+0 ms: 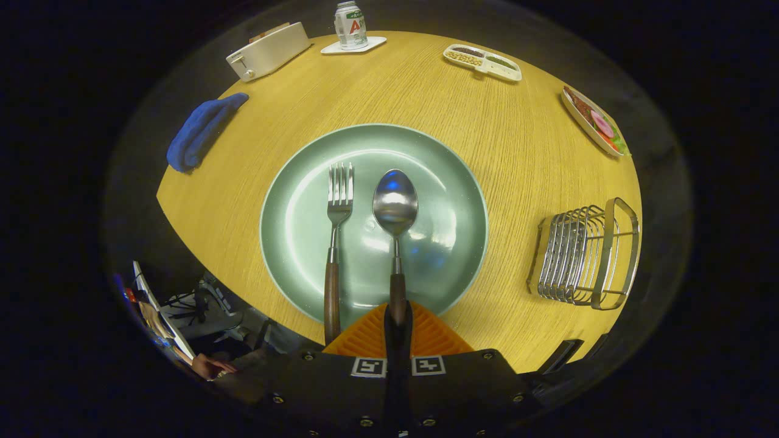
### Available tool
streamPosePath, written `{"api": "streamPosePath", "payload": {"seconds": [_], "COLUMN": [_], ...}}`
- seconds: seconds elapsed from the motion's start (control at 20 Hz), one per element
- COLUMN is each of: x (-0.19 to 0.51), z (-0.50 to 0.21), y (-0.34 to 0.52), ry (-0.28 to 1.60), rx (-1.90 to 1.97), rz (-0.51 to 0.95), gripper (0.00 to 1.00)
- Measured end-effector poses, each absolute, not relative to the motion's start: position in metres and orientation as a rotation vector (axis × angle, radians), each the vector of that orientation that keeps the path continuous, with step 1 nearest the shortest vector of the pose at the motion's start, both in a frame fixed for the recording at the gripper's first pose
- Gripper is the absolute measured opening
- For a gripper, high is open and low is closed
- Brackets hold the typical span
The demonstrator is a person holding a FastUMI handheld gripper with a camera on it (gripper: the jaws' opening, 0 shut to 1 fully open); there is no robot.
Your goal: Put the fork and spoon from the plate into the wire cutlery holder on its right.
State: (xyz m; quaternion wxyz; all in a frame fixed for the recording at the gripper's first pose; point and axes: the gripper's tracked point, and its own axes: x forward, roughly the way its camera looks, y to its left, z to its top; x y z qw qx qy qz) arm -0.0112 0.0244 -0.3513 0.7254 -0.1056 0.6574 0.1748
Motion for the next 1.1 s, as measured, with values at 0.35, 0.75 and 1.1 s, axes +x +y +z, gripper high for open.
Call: {"api": "streamPosePath", "payload": {"seconds": [0.35,0.75,1.1], "x": [-0.004,-0.012,-0.001], "z": [-0.301,-0.244,-0.221], "y": [-0.023,-0.088,-0.151], "ry": [1.466,1.528,1.571], "rx": [-0.334,-0.411,-0.435], "rz": [0.423,0.453,0.368], "gripper": [0.01,0.01,0.01]}}
